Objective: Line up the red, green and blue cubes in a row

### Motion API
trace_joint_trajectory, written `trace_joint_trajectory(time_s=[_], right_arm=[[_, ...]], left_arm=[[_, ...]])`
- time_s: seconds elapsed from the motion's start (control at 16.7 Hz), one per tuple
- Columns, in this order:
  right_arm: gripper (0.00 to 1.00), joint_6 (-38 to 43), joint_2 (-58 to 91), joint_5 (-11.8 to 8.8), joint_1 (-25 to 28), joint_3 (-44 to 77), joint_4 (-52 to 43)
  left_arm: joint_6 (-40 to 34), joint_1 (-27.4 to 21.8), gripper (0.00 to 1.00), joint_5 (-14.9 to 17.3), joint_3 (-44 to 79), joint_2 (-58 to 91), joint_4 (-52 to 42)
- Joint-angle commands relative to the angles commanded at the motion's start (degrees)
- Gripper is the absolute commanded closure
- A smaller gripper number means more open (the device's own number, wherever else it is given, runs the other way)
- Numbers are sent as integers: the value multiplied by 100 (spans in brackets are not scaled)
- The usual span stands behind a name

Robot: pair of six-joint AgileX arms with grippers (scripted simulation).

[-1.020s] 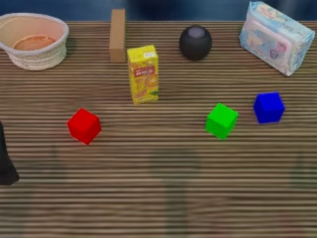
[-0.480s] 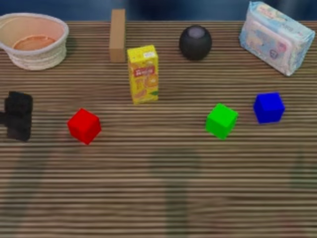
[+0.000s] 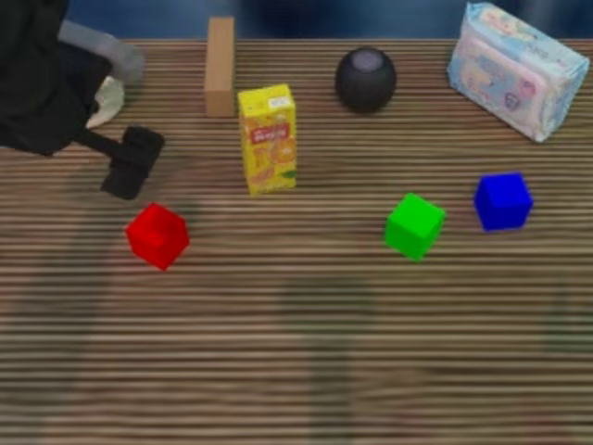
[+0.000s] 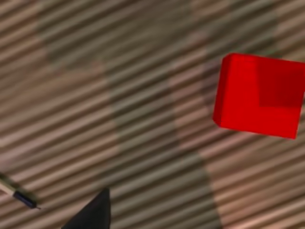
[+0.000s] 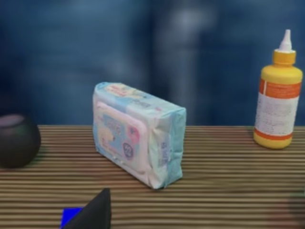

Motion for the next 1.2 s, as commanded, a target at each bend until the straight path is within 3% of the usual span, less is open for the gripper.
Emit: trace_joint_trajectory(time_s=[0.3, 0.54, 0.9, 1.2], right_arm=[[0, 0, 0, 0, 0, 0, 0], [0, 0, 0, 0, 0, 0, 0], [0, 0, 0, 0, 0, 0, 0], [0, 0, 0, 0, 0, 0, 0]], left_arm=[[254, -253, 0, 6, 1495, 1936, -997], [322, -325, 0, 11, 1888, 2432, -1266], [327, -304, 0, 11, 1798, 2457, -1160], [336, -312, 0, 15, 1145, 2849, -56]])
